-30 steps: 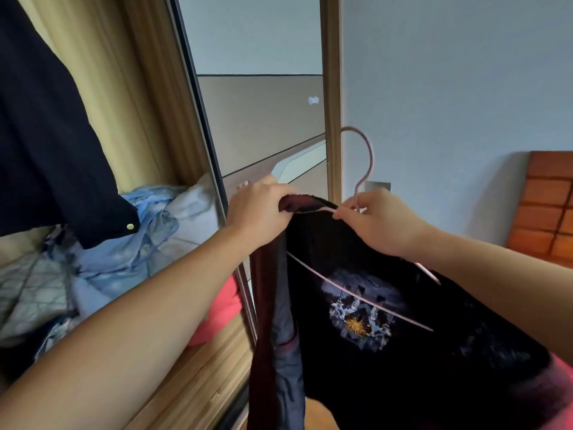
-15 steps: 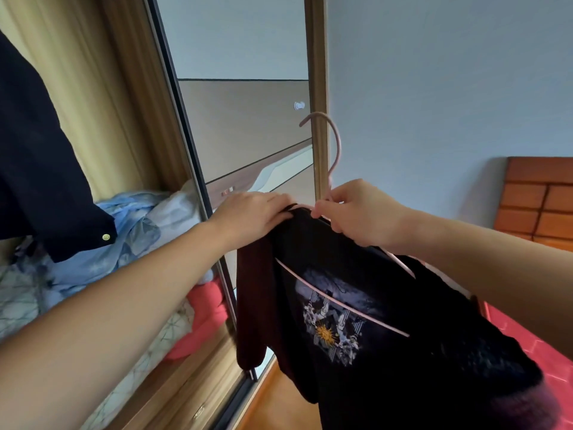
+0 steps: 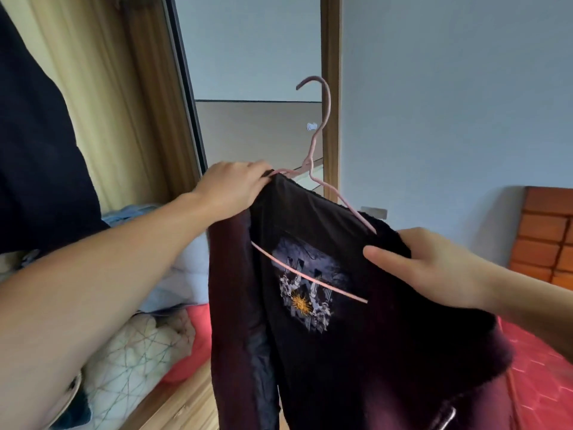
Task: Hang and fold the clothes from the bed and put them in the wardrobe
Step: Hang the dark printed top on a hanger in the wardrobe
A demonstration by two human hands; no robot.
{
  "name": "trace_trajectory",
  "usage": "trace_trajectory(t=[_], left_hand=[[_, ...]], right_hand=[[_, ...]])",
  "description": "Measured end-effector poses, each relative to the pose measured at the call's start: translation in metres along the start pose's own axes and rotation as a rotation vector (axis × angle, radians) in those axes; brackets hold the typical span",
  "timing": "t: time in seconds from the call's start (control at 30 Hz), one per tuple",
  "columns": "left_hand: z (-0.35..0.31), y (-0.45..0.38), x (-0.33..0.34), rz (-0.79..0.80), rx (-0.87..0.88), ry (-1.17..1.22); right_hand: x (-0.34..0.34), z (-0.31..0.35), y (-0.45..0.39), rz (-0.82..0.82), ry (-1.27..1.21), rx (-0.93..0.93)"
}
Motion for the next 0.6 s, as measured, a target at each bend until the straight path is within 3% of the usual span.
trace_trajectory(t=[0.17, 0.37, 0.5, 0.6], left_hand=[[0.076, 0.005, -0.015, -0.089, -0.214, 0.131], [0.16, 0.012, -0.024, -0.06, -0.568, 0.434], [0.17, 0.011, -0.059, -0.136, -0.783, 0.798], [0.158, 0.002, -0.103, -0.17, -0.783, 0.919]], right_hand=[[-0.004, 0.072, -0.056, -0.026, -0.291, 0.037], [-0.018, 0.152, -0.135, -0.084, -0.243, -0.018], [-0.038, 0.174, -0.18, -0.144, -0.265, -0.038], [-0.052, 0.195, -0.216, -0.156, -0.241, -0.111]])
Point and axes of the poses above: each hand's wrist, its own y-axis away from the middle knuckle, its own x-axis out of the palm, z = x × y, the point moved 9 cm from there along -y, towards the middle knuckle, and after that the axes turned 8 degrees about -x, right-handed, at the moved point
